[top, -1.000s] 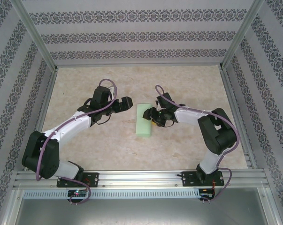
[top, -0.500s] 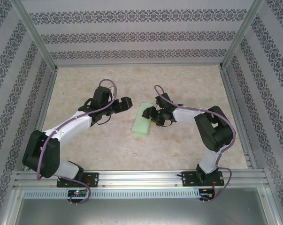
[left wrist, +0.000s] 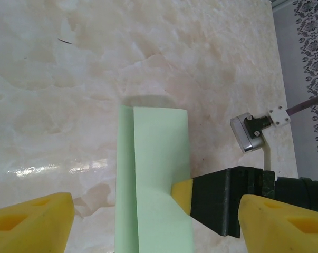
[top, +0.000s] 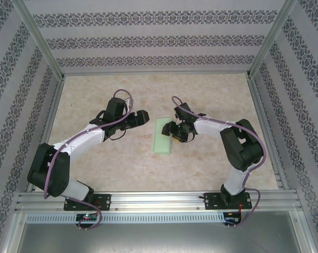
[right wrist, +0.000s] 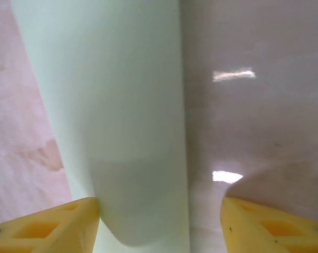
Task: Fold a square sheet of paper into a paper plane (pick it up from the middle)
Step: Fold the square sheet of paper in half at the center of the table.
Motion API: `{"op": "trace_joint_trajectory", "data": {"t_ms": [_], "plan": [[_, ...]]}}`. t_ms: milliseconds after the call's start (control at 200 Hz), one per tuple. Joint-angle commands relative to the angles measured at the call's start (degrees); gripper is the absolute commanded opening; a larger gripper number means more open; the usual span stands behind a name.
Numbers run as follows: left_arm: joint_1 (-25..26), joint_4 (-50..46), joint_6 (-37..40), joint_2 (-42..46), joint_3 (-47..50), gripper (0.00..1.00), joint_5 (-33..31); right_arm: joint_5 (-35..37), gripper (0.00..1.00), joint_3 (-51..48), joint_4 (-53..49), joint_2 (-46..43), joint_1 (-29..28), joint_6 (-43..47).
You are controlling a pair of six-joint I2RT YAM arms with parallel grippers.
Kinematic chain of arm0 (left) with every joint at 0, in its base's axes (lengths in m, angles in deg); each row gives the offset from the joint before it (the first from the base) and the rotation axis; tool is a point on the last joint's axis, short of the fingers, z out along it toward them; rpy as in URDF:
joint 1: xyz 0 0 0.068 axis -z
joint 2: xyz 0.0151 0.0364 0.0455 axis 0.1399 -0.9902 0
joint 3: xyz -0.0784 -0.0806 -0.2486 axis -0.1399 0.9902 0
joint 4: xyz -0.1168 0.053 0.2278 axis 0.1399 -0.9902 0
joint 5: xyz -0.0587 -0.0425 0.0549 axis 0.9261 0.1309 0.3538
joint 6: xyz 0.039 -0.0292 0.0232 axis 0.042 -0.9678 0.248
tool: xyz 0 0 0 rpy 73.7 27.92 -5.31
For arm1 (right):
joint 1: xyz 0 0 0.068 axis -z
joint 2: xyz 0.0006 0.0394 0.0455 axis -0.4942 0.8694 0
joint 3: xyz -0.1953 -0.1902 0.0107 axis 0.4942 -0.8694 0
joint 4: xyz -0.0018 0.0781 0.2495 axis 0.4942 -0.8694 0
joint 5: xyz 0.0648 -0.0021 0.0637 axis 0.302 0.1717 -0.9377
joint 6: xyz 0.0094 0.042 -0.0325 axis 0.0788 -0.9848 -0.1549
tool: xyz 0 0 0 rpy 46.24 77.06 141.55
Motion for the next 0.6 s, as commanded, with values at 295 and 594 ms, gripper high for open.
{"op": "trace_joint_trajectory", "data": {"t_ms": [295, 594], "plan": [[1.0, 1.8, 1.0, -2.2, -1.4, 0.81, 2.2, 4.3, 0.65, 4.1, -3.6, 0.5, -1.9, -0.4], [1.2, 1.5, 1.6, -2.0, -1.5, 0.81, 2.6, 10.0, 0.68, 8.8, -9.2, 4.0, -4.0, -1.3]]}}
